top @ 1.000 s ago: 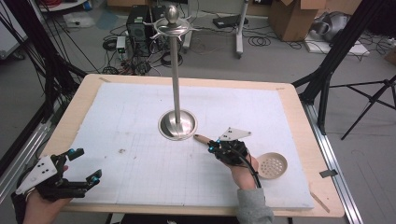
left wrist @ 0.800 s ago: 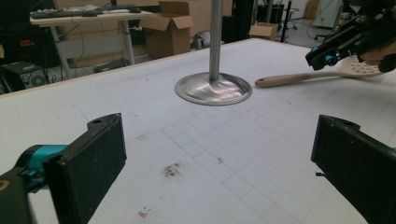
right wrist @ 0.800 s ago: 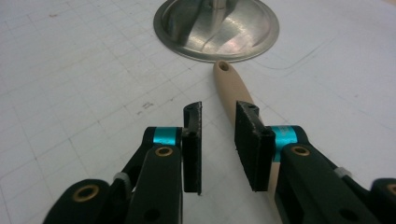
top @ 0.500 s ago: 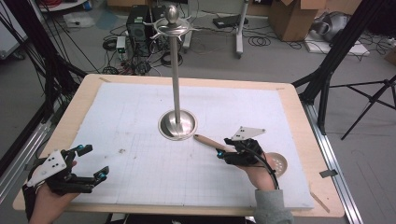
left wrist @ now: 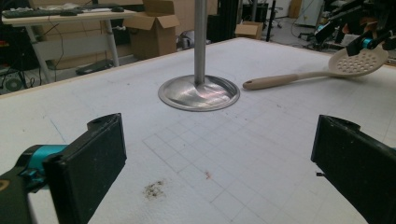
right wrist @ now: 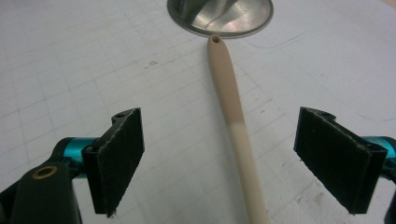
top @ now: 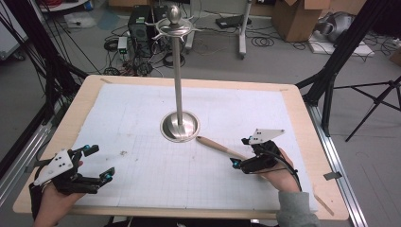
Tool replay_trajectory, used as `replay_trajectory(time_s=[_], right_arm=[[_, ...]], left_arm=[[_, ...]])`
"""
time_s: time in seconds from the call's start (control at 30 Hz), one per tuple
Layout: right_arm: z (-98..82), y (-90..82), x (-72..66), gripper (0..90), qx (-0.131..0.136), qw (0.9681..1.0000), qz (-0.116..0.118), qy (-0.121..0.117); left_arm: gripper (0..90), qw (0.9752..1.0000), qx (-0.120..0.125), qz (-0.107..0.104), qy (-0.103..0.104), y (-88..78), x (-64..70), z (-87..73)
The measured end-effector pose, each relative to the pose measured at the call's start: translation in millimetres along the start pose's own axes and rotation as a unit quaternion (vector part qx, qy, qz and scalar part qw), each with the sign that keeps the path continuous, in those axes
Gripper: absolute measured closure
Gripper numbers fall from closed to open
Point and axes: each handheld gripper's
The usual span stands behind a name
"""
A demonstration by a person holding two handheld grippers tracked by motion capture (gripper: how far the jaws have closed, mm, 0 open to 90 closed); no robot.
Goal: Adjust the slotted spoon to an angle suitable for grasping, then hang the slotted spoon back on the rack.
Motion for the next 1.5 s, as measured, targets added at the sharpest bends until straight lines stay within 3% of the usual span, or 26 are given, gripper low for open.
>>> replay_trajectory(time_s=[0.2, 0.57, 0.97, 1.5], right_arm=[[-4.9, -8.3, 9.8, 15.3, -0.002, 0.9995, 0.025, -0.021], [-6.1, -25.2, 24.9, 15.3, -0.008, 0.9991, 0.029, -0.029], [-10.3, -19.8, 33.3, 15.4, -0.014, 0.9984, 0.045, -0.032], [-12.8, 0.6, 35.0, 16.1, -0.066, 0.9952, 0.063, -0.036]], left_arm=[[3.6, 1.0000, -0.003, -0.001, -0.001, 1.6, -0.6, -1.2], [3.7, 1.0000, -0.007, -0.002, -0.001, 3.5, 0.5, -2.3], [3.7, 1.0000, -0.007, -0.002, -0.001, 2.7, 0.6, -2.4], [3.6, 0.9999, -0.010, -0.003, -0.003, 3.7, 0.8, -3.9]])
Point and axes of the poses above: each handheld gripper's, and its own axes: y roughly forward along the jaws, z roughly out of its top, x roughly to its right, and after that the axes turned 5 degrees about -y, right-handed
